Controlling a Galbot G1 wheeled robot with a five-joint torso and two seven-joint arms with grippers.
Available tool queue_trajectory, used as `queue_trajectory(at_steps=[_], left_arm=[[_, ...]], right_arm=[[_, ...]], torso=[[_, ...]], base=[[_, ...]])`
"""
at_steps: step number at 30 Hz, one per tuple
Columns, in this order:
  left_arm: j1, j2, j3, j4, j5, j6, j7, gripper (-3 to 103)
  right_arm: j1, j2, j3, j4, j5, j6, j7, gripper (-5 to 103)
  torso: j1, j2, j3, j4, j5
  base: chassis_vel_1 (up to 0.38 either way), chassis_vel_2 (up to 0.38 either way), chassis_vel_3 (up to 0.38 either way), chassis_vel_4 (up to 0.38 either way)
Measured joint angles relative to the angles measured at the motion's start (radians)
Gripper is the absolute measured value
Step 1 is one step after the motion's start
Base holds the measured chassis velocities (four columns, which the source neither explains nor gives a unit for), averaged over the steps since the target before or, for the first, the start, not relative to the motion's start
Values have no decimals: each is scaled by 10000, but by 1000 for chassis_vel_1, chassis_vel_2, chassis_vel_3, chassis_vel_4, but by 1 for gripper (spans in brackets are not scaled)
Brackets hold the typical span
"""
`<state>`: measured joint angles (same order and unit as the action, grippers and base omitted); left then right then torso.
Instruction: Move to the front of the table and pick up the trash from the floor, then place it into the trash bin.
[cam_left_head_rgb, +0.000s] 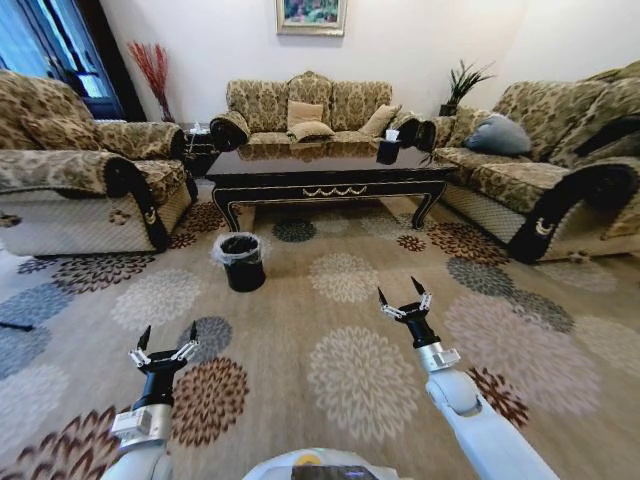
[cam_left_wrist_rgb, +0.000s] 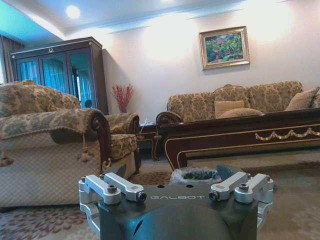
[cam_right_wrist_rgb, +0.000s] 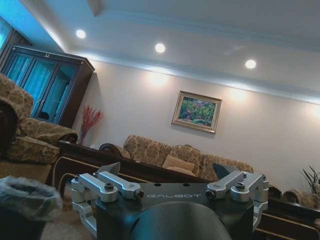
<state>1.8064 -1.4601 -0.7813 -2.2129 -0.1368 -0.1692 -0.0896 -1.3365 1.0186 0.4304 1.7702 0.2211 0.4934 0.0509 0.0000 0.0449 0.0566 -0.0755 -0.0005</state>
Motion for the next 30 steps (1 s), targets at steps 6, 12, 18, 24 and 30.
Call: queue_trajectory(at_steps=[6, 12, 18, 24, 30], left_arm=[[-1, 0, 1, 0, 0, -1, 1, 100], [-1, 0, 1, 0, 0, 1, 0, 100], [1, 0, 1, 0, 0, 1, 1, 100], [-1, 0, 1, 0, 0, 1, 1, 100], [-3, 0, 1, 0, 0, 1, 0, 100]], right_arm=[[1, 1, 0, -1, -1, 0, 0, 100], [1, 0, 0, -1, 0, 1, 0, 100], [0, 1, 0, 0, -1, 1, 0, 100], [0, 0, 0, -1, 0, 1, 0, 100], [4, 1, 0, -1, -1, 0, 0, 100]], torso=[[0, -1, 0, 0, 3], [0, -1, -1, 0, 2], [-2, -1, -5, -2, 3], [0, -2, 3, 0, 4], [1, -3, 4, 1, 5]], base=[[326, -341, -328, 346], [327, -320, -328, 325], [303, -260, -290, 253], [75, -75, -83, 91], [-28, 31, 31, -36]])
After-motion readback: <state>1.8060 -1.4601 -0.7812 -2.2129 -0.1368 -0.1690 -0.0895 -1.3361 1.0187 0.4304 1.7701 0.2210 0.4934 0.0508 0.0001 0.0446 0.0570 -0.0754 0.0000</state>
